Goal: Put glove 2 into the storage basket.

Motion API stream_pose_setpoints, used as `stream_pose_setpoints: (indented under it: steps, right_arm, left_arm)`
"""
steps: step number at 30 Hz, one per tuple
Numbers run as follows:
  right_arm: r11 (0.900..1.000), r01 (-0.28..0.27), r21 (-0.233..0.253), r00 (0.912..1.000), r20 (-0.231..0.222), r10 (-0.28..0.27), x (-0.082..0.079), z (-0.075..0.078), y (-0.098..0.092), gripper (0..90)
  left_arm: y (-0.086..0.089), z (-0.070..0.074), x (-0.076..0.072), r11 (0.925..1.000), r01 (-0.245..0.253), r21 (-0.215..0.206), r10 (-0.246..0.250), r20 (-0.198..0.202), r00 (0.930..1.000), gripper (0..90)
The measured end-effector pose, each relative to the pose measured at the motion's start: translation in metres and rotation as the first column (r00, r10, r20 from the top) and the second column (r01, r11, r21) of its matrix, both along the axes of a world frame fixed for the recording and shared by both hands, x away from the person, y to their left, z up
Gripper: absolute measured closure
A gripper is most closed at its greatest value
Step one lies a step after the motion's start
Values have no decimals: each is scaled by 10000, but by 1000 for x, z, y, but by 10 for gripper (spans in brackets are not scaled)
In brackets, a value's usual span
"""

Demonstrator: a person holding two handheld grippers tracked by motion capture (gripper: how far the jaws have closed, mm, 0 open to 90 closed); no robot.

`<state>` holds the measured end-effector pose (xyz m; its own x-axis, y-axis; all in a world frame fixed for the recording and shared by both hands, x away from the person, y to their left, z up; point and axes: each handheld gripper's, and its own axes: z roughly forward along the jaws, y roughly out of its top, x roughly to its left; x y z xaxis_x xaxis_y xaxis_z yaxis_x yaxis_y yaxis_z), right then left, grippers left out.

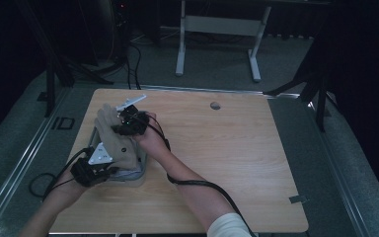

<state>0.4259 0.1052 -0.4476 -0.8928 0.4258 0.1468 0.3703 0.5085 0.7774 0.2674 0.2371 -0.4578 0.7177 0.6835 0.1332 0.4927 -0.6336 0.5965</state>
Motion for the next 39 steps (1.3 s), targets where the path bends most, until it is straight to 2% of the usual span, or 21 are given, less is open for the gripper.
stream_pose_setpoints:
  steps: [2, 4, 7, 11, 14, 18, 19, 20, 23, 25, 27, 29, 30, 32, 34, 39]
  right_arm:
    - [9997, 123, -210, 9999, -115, -126, 2, -13, 3, 710]
    - [9987, 236, -447, 9992, -310, -250, 5, -24, 0, 707]
    - [9984, 335, -446, 9972, -647, -363, 12, -33, -5, 701]
    - [9975, 378, -589, 9982, -436, -405, 12, -40, -8, 696]
    - [9976, 376, -586, 9980, -479, -404, 13, -43, -10, 693]
    - [9975, 342, -625, 9991, -236, -357, 11, -42, -9, 647]
    - [9979, 309, -562, 9993, -187, -320, 10, -40, -9, 622]
    - [9994, 153, -314, 9997, -168, -159, 10, -35, -13, 540]
    - [10000, 79, -14, 10000, 29, -79, 10, -29, -22, 468]
    - [9997, 125, 198, 9999, 50, -126, 10, -24, -29, 415]
    - [9995, 95, 291, 9999, -50, -93, 10, -19, -35, 351]
    - [9996, -64, 291, 9999, -89, 66, 7, -16, -40, 287]
    - [9995, -94, 296, 9999, -107, 97, 6, -15, -42, 280]
    - [9983, -336, 468, 9993, -125, 343, 2, -13, -47, 221]
    - [9974, -416, 590, 9990, -153, 426, -2, -12, -52, 207]
    - [9973, -634, 364, 9978, 212, 627, -11, -11, -64, 172]
  left_arm:
    - [1, -9, 3, 10000, -13, -4, 13, -254, 9997, 813]
    - [1, -12, 5, 10000, -39, -80, 36, -311, 9995, 812]
    - [2, -15, 8, 9997, -125, -221, 115, -427, 9990, 811]
    - [1, -20, 11, 9995, -163, -254, 150, -514, 9986, 809]
    - [1, -22, 11, 9990, -226, -375, 204, -562, 9982, 807]
    - [3, -23, 12, 9983, -242, -530, 208, -648, 9977, 795]
    - [5, -22, 11, 9971, -344, -681, 298, -672, 9973, 795]
    - [6, -21, 11, 9960, -455, -770, 406, -643, 9971, 757]
    - [10, -13, 6, 9913, -768, -1073, 722, -468, 9963, 606]
    - [13, -7, 2, 9886, -946, -1174, 920, -274, 9954, 503]
    - [16, -2, -1, 9845, -1121, -1347, 1091, -292, 9936, 394]
    - [17, 3, -4, 9784, -1170, -1707, 1151, -211, 9931, 351]
    - [17, 5, -5, 9727, -1263, -1949, 1244, -218, 9920, 300]
    - [15, 9, -7, 9652, -1197, -2323, 1190, -173, 9927, 242]
    - [10, 13, -9, 9584, -1091, -2638, 1114, -60, 9938, 177]
    - [-9, 16, -11, 9511, -521, -3044, 602, 171, 9980, 147]
